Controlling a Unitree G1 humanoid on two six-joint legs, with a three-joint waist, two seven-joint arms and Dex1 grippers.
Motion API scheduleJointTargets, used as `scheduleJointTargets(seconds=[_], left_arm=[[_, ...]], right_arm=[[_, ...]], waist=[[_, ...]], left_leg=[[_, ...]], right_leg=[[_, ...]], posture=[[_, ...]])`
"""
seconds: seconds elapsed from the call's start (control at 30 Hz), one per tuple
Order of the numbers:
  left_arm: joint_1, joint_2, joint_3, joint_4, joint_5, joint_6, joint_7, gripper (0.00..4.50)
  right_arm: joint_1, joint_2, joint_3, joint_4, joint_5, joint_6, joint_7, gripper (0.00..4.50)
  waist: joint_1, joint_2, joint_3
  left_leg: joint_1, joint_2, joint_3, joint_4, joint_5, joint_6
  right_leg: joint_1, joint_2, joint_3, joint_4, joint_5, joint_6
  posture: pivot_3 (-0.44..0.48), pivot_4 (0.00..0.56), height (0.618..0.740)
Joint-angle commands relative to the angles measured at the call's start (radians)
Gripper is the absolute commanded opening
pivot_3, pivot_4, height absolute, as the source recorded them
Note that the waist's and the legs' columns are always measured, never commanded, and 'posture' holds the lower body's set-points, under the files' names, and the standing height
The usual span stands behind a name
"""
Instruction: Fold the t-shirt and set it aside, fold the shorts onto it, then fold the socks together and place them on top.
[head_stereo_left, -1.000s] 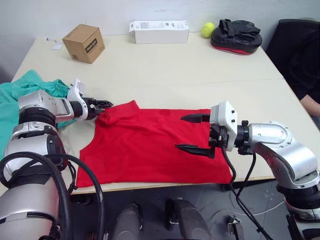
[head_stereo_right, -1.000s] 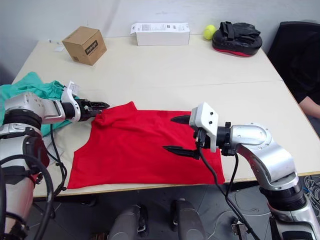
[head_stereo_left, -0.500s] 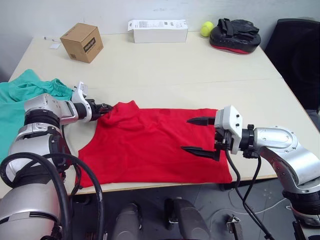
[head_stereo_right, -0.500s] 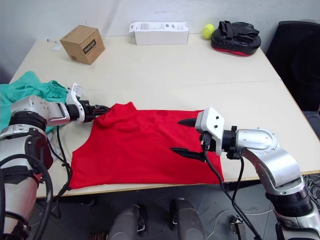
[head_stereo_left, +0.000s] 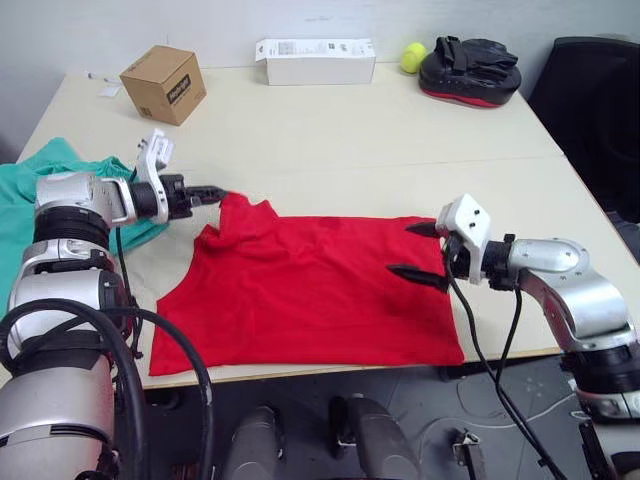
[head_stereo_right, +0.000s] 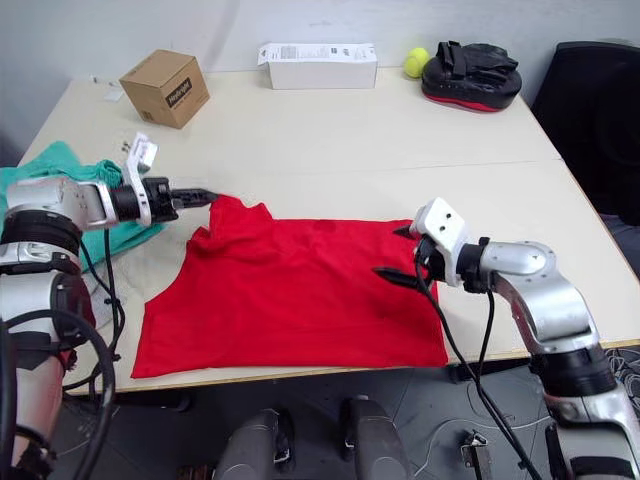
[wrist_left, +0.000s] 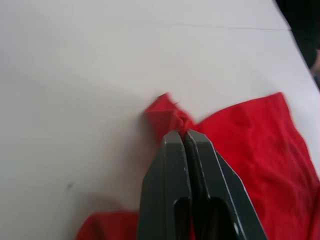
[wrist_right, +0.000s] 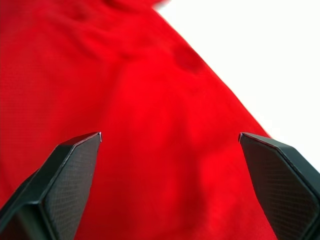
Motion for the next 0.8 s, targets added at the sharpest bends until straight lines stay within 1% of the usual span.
scheduleJointTargets(seconds=[0.03,0.13,0.3,0.43,0.57,0.63,0.67,0.7,0.73,0.8], left_arm=[[-0.022,-0.009,0.013,-0.113,-0.039,-0.014,-0.060,0.03],[-0.001,-0.016,0.008,-0.184,-0.054,-0.002,-0.089,0.03],[0.033,-0.010,0.012,-0.234,-0.058,-0.009,-0.085,0.03],[0.062,0.004,0.023,-0.269,-0.071,0.001,-0.088,0.03],[0.093,0.020,0.028,-0.317,-0.090,0.017,-0.102,0.03],[0.101,0.028,0.031,-0.331,-0.098,0.022,-0.106,0.00],[0.103,0.032,0.034,-0.333,-0.101,0.022,-0.107,0.00],[0.104,0.035,0.035,-0.333,-0.102,0.023,-0.107,0.00],[0.104,0.037,0.036,-0.333,-0.102,0.021,-0.106,0.00],[0.106,0.041,0.035,-0.333,-0.104,0.017,-0.104,0.00]], right_arm=[[-0.101,0.022,-0.014,0.124,-0.029,0.053,-0.048,4.50],[-0.185,0.054,-0.020,0.242,-0.045,0.079,-0.083,4.50],[-0.284,0.082,-0.005,0.405,-0.093,0.083,-0.110,4.50],[-0.337,0.095,0.011,0.515,-0.129,0.088,-0.103,4.50],[-0.390,0.130,-0.018,0.622,-0.122,0.129,-0.104,4.50],[-0.409,0.143,-0.026,0.668,-0.122,0.140,-0.107,4.10],[-0.414,0.148,-0.028,0.686,-0.123,0.143,-0.109,3.82],[-0.418,0.154,-0.031,0.699,-0.122,0.146,-0.109,3.44],[-0.418,0.158,-0.031,0.707,-0.121,0.145,-0.104,3.18],[-0.413,0.162,-0.029,0.709,-0.122,0.140,-0.094,2.48]], waist=[[-0.002,0.000,0.000],[-0.004,0.000,0.000],[-0.008,0.000,0.000],[-0.013,0.000,0.000],[-0.023,0.000,0.000],[-0.025,0.000,0.000],[-0.027,0.000,0.000],[-0.027,0.000,0.000],[-0.027,0.000,0.000],[-0.027,0.000,0.000]], left_leg=[[0.000,0.000,0.000,0.000,0.000,0.000],[0.000,0.000,0.001,0.000,0.001,-0.001],[0.000,0.001,0.002,0.000,0.002,-0.003],[0.000,0.001,0.002,0.000,0.003,-0.002],[0.000,0.001,0.002,0.000,0.003,-0.002],[0.000,0.001,0.002,0.000,0.003,-0.002],[0.000,0.001,0.002,0.000,0.003,-0.003],[0.000,0.001,0.003,0.000,0.003,-0.003],[0.000,0.001,0.003,0.000,0.003,-0.003],[0.000,0.001,0.003,0.000,0.003,-0.003]], right_leg=[[0.000,0.000,0.000,0.001,0.000,0.000],[-0.002,0.000,0.001,0.003,0.000,0.000],[-0.004,0.001,0.002,0.005,-0.001,-0.001],[-0.004,0.001,0.003,0.006,-0.001,-0.001],[-0.004,0.001,0.003,0.007,-0.001,-0.001],[-0.004,0.001,0.003,0.007,-0.001,-0.001],[-0.004,0.001,0.003,0.007,-0.001,-0.001],[-0.004,0.001,0.003,0.008,-0.001,-0.001],[-0.004,0.001,0.003,0.008,-0.001,-0.001],[-0.004,0.001,0.003,0.008,-0.001,-0.001]], posture=[[0.000,0.150,0.740],[0.000,0.150,0.740],[0.000,0.150,0.740],[0.000,0.150,0.740],[0.000,0.150,0.740],[0.000,0.150,0.740],[0.000,0.150,0.740],[0.000,0.150,0.740],[0.000,0.150,0.740],[0.000,0.150,0.740]])
